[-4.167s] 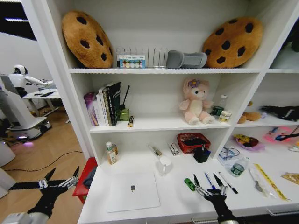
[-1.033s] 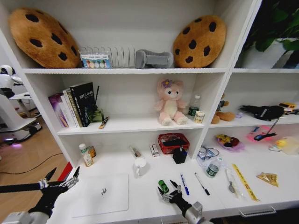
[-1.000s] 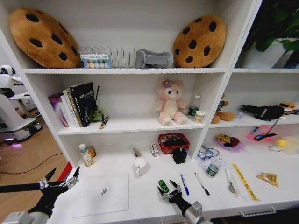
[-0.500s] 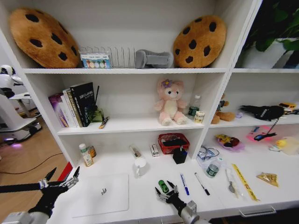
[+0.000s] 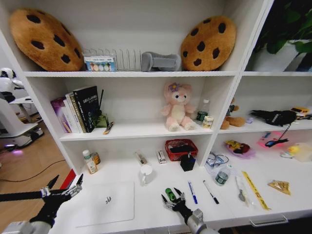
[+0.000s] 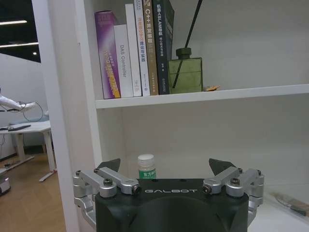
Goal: Organize the objects on the table.
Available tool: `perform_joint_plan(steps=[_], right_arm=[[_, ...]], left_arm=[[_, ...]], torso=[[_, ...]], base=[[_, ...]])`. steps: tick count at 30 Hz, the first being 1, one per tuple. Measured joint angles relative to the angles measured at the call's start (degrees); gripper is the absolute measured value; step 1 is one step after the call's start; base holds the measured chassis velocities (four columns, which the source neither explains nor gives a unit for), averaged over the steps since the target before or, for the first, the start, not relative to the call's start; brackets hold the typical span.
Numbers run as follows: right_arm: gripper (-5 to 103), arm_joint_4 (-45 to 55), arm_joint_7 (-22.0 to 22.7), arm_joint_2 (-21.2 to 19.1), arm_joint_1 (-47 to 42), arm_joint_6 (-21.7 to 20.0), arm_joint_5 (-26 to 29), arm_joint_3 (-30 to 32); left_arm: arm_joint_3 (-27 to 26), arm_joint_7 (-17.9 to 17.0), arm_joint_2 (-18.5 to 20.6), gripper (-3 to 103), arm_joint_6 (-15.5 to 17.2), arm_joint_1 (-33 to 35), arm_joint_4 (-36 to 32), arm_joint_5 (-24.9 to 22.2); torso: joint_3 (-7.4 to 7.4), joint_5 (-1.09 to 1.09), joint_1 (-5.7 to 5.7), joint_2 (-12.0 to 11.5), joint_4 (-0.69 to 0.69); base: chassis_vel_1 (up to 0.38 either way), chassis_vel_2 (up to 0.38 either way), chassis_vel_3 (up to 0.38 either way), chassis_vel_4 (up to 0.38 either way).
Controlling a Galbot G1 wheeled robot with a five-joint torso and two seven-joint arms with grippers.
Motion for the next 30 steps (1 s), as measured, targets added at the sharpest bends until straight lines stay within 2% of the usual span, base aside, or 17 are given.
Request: perform_joint_plan(steps=[2, 3, 4, 5, 6, 7, 9, 10, 12, 13, 16, 28, 30], right_arm=[[86, 0.2, 0.0, -0.3, -0.6, 0.2, 0.0, 0.4], [86, 0.2, 0.0, -0.3, -0.6, 0.2, 0.0, 0.4], [80, 0.2, 0.0, -0.3, -0.8, 0.3, 0.0, 0.4], [80, 0.2, 0.1, -0.2, -0.8, 0.5, 0.0, 0.4], [74, 0.2, 0.1, -0.2, -0.8, 0.5, 0.0, 0.2], [74, 0.2, 0.1, -0.2, -0.8, 0.5, 0.0, 0.2], [63, 0.2, 0.2, -0.1, -0.6, 0.5, 0.0, -0.3], [63, 0.2, 0.2, -0.1, -0.6, 0.5, 0.0, -0.3], [52, 0.2, 0.5, -0.1, -0.2, 0.2, 0.4, -0.6], [52, 0.2, 0.5, -0.1, -0.2, 0.2, 0.4, -0.6], [36, 0.2, 0.4, -0.4, -0.3, 0.2, 0.6, -0.5], [36, 2.0, -0.4, -1.9, -1.6, 0.0, 2.1, 1.2], [36, 4.3, -2.2, -2.5, -1.9, -1.0, 2.8, 3.6]], left_arm=[[0.0, 0.0, 0.0, 100, 0.0, 0.0, 0.0, 0.0], [0.0, 0.0, 0.0, 100, 0.0, 0.0, 0.0, 0.0], [0.0, 0.0, 0.0, 100, 0.0, 0.0, 0.0, 0.0], [0.0, 0.0, 0.0, 100, 0.0, 0.0, 0.0, 0.0], [0.0, 0.0, 0.0, 100, 0.0, 0.0, 0.0, 0.0], [0.0, 0.0, 0.0, 100, 0.0, 0.0, 0.0, 0.0], [0.0, 0.0, 0.0, 100, 0.0, 0.0, 0.0, 0.0], [0.0, 0.0, 0.0, 100, 0.0, 0.0, 0.0, 0.0], [0.0, 0.0, 0.0, 100, 0.0, 0.0, 0.0, 0.0], [0.0, 0.0, 0.0, 100, 0.0, 0.0, 0.0, 0.0], [0.0, 0.0, 0.0, 100, 0.0, 0.0, 0.0, 0.0], [0.0, 0.0, 0.0, 100, 0.0, 0.0, 0.0, 0.0], [0.0, 0.0, 0.0, 100, 0.0, 0.0, 0.0, 0.0]], torso=[[0.0, 0.0, 0.0, 0.0, 0.0], [0.0, 0.0, 0.0, 0.0, 0.0], [0.0, 0.0, 0.0, 0.0, 0.0], [0.0, 0.0, 0.0, 0.0, -0.01], [0.0, 0.0, 0.0, 0.0, -0.01], [0.0, 0.0, 0.0, 0.0, -0.01], [0.0, 0.0, 0.0, 0.0, 0.0], [0.0, 0.0, 0.0, 0.0, 0.0], [0.0, 0.0, 0.0, 0.0, 0.0], [0.0, 0.0, 0.0, 0.0, 0.0], [0.0, 0.01, 0.0, 0.0, 0.0], [0.0, 0.01, 0.0, 0.0, -0.02], [0.0, 0.01, 0.0, 0.0, -0.01]], base=[[0.0, 0.0, 0.0, 0.0], [0.0, 0.0, 0.0, 0.0], [0.0, 0.0, 0.0, 0.0], [0.0, 0.0, 0.0, 0.0], [0.0, 0.0, 0.0, 0.0], [0.0, 0.0, 0.0, 0.0], [0.0, 0.0, 0.0, 0.0], [0.0, 0.0, 0.0, 0.0], [0.0, 0.0, 0.0, 0.0], [0.0, 0.0, 0.0, 0.0], [0.0, 0.0, 0.0, 0.0], [0.0, 0.0, 0.0, 0.0], [0.0, 0.0, 0.0, 0.0]])
